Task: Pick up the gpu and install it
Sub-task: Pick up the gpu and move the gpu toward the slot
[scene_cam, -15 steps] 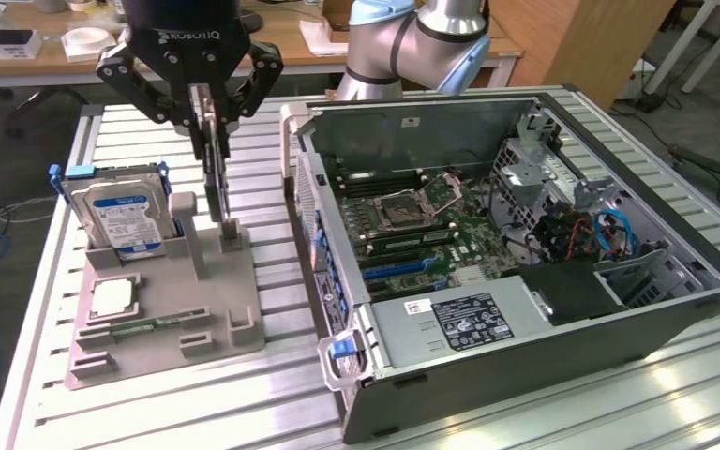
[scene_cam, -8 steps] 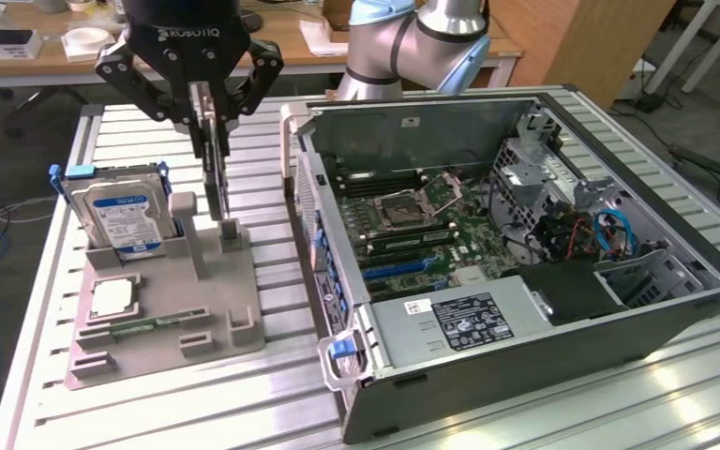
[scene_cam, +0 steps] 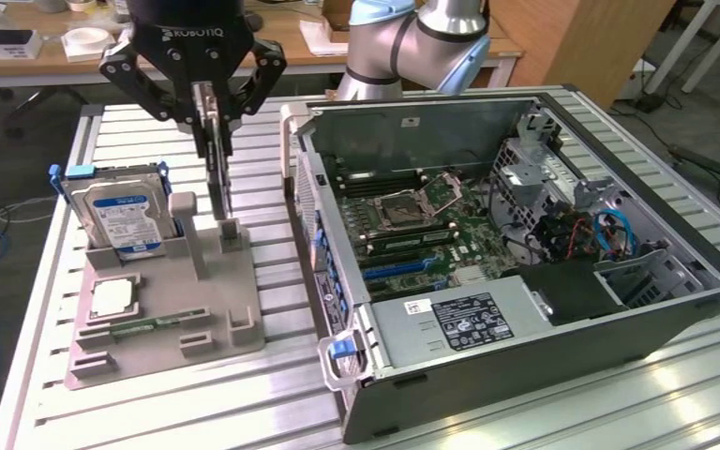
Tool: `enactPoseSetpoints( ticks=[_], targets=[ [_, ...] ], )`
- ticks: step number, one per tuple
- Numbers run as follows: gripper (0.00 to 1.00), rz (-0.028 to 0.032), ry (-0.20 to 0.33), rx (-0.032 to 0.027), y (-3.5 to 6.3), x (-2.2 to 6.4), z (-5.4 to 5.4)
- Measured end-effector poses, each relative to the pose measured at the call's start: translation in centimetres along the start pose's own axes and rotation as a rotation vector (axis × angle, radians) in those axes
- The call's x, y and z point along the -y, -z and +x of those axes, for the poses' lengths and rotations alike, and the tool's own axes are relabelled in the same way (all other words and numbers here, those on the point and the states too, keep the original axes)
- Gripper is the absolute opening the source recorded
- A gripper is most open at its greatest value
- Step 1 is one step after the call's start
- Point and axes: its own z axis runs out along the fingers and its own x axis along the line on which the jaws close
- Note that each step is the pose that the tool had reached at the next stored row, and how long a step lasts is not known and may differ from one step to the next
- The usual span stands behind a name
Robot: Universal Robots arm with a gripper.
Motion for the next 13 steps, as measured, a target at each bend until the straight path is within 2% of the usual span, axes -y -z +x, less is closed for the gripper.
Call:
enactPoseSetpoints(
  ticks=[13],
  targets=[
    [0.26, 0.0000, 0.000, 0.0000, 0.00, 0.00, -0.53]
  ],
)
